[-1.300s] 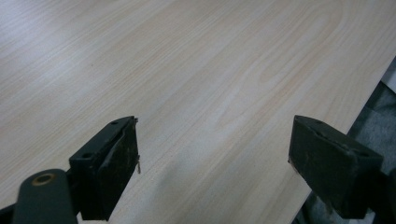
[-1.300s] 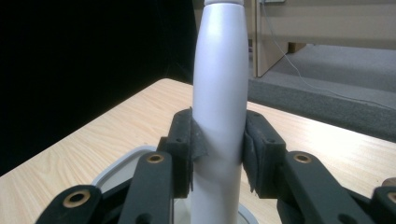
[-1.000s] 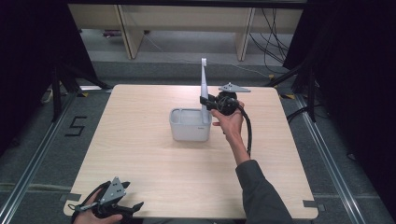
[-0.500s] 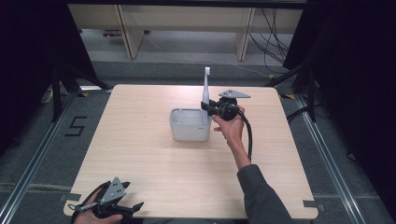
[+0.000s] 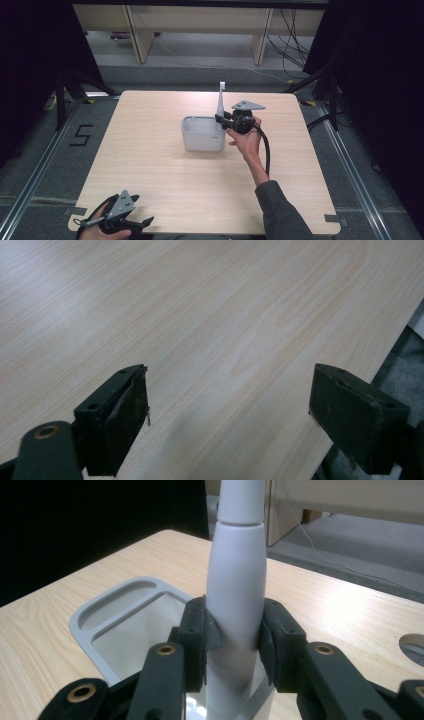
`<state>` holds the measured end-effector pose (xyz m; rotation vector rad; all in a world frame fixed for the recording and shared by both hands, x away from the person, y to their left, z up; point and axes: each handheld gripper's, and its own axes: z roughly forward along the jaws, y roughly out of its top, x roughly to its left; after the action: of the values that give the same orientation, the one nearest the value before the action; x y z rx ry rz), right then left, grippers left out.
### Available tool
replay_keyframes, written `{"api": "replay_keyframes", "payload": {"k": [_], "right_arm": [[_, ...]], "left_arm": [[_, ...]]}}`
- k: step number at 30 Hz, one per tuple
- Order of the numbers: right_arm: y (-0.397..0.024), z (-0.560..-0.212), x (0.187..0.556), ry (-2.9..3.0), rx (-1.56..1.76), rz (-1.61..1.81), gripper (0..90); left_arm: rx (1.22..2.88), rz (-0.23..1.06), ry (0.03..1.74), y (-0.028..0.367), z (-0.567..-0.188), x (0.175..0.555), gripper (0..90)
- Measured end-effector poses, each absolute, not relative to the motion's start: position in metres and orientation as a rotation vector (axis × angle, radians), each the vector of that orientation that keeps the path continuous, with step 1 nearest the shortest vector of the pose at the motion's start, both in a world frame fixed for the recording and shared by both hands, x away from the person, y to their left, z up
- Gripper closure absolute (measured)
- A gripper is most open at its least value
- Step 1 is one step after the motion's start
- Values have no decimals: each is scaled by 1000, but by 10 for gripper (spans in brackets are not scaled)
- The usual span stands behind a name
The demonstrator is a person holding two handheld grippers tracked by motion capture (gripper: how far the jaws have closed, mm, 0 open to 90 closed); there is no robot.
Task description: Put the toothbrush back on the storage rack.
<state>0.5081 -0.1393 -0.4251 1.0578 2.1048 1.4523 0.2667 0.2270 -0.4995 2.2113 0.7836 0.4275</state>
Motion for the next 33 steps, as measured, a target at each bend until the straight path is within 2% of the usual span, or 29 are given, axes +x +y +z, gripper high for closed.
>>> {"api": "replay_keyframes", "payload": {"k": [20, 28, 33], "right_arm": [[-137, -429, 506, 2107, 1056, 1415, 663], [-138, -419, 500, 2088, 1032, 1440, 527], [-143, -413, 496, 2080, 1033, 1447, 507]], "left_arm": [[2223, 446, 774, 227, -499, 267, 155], [2221, 434, 770, 227, -499, 267, 155], [2216, 429, 782, 227, -499, 267, 155]]}}
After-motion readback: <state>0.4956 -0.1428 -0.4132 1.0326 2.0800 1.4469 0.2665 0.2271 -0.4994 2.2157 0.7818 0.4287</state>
